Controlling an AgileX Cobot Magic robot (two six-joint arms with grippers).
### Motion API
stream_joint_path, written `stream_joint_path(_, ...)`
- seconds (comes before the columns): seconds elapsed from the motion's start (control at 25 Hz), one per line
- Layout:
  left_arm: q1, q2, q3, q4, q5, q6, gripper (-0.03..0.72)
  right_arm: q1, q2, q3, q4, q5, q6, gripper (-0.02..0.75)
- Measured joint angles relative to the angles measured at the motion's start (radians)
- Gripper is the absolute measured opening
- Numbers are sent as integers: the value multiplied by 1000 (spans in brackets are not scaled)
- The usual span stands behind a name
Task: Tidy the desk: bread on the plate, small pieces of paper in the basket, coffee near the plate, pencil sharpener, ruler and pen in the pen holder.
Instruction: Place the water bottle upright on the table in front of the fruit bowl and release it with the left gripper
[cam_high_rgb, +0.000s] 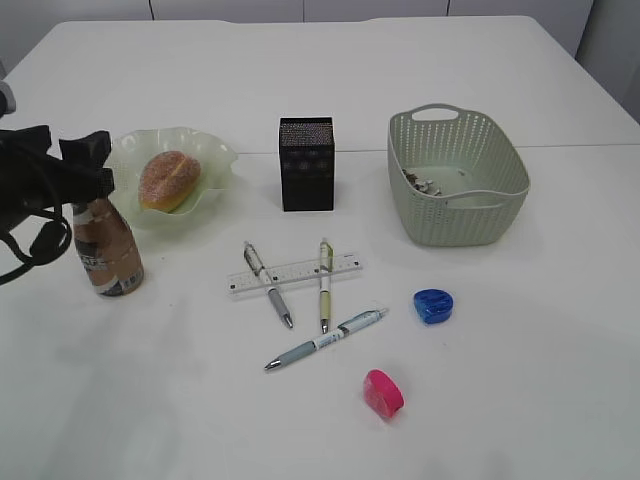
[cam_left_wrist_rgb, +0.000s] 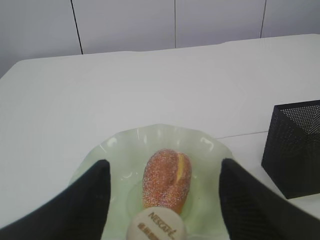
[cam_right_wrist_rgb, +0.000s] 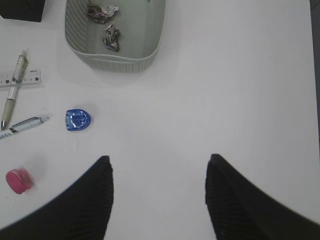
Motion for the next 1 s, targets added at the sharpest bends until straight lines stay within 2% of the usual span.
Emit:
stream_joint_path(0.16,0,-111,2,0,161,5,490,0,0,0,0,0,-1,464)
stream_joint_path(0.4,0,-338,4,0,530,5,486,0,0,0,0,0,-1,464)
stream_joint_path(0.52,0,-451,-10,0,767,5,486,0,0,0,16,0,-1,464)
stream_joint_path(0.72,0,-579,-110,24,1207,5,486,0,0,0,97,0,-1,464)
stream_joint_path(0.84,0,-594,-206,108,1462,-23,486,0,0,0,126,0,-1,464)
stream_joint_path(1.0,0,-594,-320,308,1796,-196,486,0,0,0,173,0,3,464)
